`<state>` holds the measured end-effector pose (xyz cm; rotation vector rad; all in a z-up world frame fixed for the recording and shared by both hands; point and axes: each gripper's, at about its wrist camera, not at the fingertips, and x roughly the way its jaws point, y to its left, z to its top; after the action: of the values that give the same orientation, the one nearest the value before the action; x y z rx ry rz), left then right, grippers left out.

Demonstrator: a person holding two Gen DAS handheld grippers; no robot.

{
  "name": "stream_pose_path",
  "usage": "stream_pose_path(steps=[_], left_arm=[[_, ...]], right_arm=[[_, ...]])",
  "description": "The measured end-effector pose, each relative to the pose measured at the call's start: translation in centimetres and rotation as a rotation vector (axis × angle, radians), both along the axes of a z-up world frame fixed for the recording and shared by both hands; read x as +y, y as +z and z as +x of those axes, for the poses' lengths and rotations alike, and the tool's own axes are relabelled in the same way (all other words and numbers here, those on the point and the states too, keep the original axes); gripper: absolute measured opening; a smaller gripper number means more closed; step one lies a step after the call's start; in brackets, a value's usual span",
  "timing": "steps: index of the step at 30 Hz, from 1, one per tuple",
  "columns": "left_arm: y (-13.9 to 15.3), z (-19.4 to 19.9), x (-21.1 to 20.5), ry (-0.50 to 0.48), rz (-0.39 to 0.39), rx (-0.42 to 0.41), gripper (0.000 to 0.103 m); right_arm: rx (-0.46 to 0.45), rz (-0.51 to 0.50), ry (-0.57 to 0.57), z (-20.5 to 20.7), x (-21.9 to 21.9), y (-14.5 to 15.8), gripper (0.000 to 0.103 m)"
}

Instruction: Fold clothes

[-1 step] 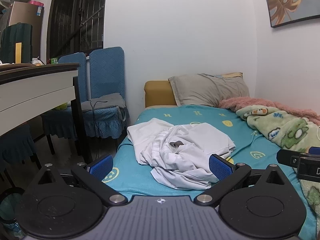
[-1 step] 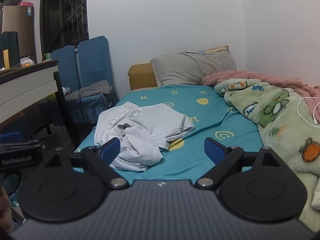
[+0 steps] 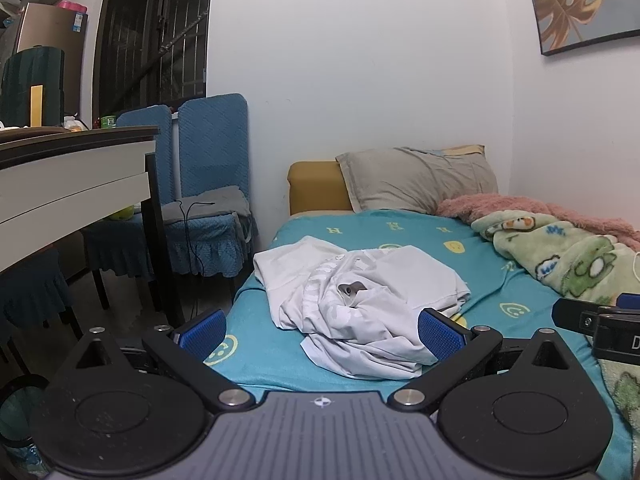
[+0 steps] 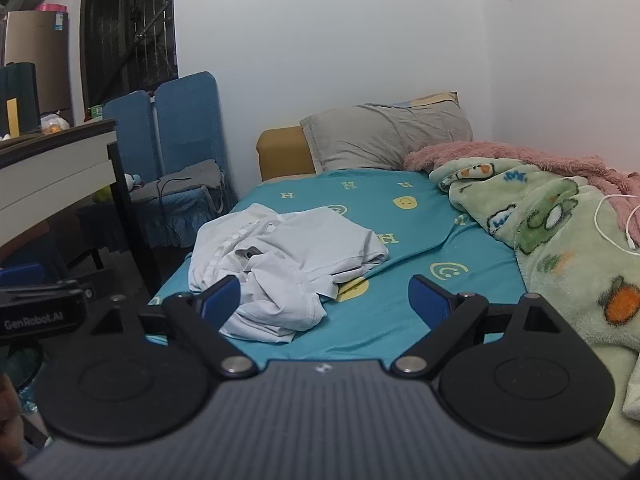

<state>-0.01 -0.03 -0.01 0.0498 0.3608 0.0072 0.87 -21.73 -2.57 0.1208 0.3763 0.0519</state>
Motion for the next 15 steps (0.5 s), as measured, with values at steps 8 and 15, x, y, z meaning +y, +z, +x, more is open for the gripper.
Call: stream_pose_path(steps=[8,15], left_arm=[[-0.04,-0.05,-0.13,-0.002,0.003,0.001,0.103],[-0.08,-0.09,-0.25,-0.003,0.005,0.002,0.103]], right_arm=[[-0.007,-0.006,-0.003,-0.1,0.04,-0.11,0.092],[0.005,-0.008,-0.001,-0.02,0.28,0.28,0.092]])
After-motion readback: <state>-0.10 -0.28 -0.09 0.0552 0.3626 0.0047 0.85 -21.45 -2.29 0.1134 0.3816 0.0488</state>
